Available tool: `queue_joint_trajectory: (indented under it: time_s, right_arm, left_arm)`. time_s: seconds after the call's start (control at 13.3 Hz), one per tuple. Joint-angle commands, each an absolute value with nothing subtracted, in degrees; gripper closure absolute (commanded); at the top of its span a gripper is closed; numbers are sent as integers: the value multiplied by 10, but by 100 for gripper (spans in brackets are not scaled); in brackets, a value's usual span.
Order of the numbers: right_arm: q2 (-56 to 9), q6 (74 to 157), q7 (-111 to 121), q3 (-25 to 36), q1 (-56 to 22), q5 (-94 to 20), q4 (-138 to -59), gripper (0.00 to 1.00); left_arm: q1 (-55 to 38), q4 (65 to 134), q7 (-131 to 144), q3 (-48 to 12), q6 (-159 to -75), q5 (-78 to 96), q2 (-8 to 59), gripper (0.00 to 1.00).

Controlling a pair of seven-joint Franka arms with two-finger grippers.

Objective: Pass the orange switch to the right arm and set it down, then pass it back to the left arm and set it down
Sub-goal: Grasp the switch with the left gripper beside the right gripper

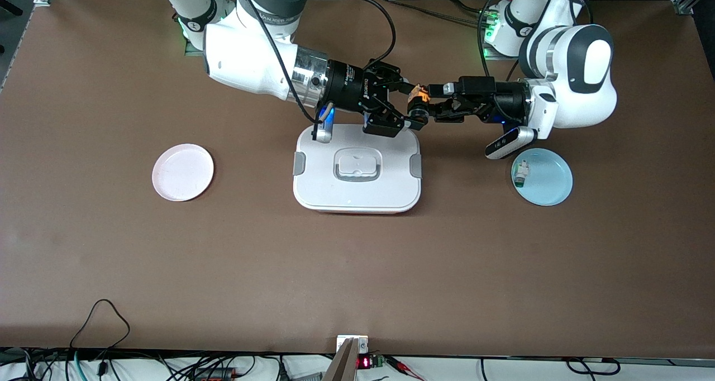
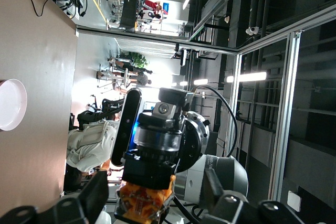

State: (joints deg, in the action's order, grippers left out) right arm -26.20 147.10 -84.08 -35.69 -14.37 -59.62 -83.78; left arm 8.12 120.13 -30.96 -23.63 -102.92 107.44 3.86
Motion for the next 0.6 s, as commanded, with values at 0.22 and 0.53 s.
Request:
queue_joint_trajectory:
  time_s: [0.22,0.53]
  right_arm:
    - [-265,1476,-846,-361,-146,-607,-825,96]
    - [-265,1476,-846,-361,-147,-607,-825,96]
  left_arm:
    - [83,1213,-336,-238,-1034,1092,25,65]
    - [83,1214,-335,-238,-1034,1088,25,100]
